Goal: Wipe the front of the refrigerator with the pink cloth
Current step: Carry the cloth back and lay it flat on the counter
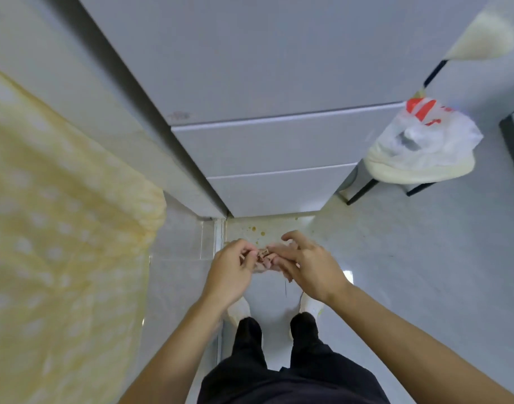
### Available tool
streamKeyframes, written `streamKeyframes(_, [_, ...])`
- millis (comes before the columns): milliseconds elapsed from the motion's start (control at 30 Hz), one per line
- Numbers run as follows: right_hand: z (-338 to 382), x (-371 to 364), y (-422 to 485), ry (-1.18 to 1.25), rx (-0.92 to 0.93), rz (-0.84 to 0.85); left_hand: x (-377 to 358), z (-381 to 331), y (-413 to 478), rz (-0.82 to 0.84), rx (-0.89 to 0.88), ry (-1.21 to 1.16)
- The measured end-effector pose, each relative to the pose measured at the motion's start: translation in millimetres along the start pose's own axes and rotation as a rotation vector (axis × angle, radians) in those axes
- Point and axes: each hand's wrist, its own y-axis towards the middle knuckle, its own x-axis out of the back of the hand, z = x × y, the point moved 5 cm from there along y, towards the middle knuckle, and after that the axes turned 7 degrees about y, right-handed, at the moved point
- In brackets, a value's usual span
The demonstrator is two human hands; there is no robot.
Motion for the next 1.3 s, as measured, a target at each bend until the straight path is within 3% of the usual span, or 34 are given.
streamKeyframes(100, [-1,22,-11,0.064,-0.017,-0.103,9,-15,-1,-0.018,0.025,-0.084])
streamKeyframes(333, [2,75,-48,0.504,-0.181,-0.244,11,-54,-4,-0.054,0.103,-0.308])
streamKeyframes(500, [-35,95,-68,0.585,-0.23,-0.384,-3,-76,-7,-0.121,0.151,-0.402])
streamKeyframes(633, [-76,111,-94,0.704,-0.413,-0.556,-10,-89,1,-0.111,0.151,-0.443])
streamKeyframes(800, [-113,131,-123,0.845,-0.592,-0.783,-15,-120,49,0.028,0.087,-0.457])
streamKeyframes(1067, [-108,147,-160,0.869,-0.827,-1.132,-37,-204,113,0.404,-0.153,-0.31])
streamKeyframes(1300, [-95,143,-189,1.002,-0.871,-1.516,-84,-274,123,0.65,-0.287,-0.198])
